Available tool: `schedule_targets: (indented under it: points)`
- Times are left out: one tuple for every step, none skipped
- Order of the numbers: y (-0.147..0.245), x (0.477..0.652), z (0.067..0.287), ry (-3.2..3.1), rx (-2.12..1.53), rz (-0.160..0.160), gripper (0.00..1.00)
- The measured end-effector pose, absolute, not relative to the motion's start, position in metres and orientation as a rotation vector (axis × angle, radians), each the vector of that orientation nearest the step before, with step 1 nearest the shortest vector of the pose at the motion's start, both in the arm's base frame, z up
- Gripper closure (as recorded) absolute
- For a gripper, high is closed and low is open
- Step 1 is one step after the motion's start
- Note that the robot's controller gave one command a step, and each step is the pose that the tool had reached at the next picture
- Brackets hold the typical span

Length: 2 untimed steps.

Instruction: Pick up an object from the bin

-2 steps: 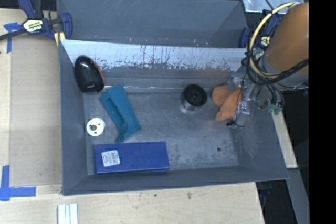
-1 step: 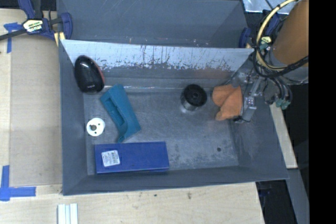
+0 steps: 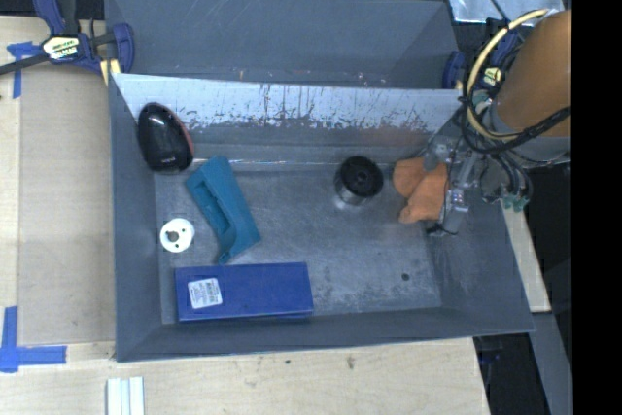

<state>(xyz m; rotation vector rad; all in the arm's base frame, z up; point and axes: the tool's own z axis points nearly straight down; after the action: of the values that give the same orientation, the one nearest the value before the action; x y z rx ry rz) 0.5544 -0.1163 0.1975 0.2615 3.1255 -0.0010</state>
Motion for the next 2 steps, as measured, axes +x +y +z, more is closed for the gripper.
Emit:
schedule_targets:
  points:
    - [-0.1235,0.5759,0.1139,3.102,0.468,-0.001,1.0]
    - [-0.1235,0.5759,0.1139,3.102,0.468,-0.001,1.0]
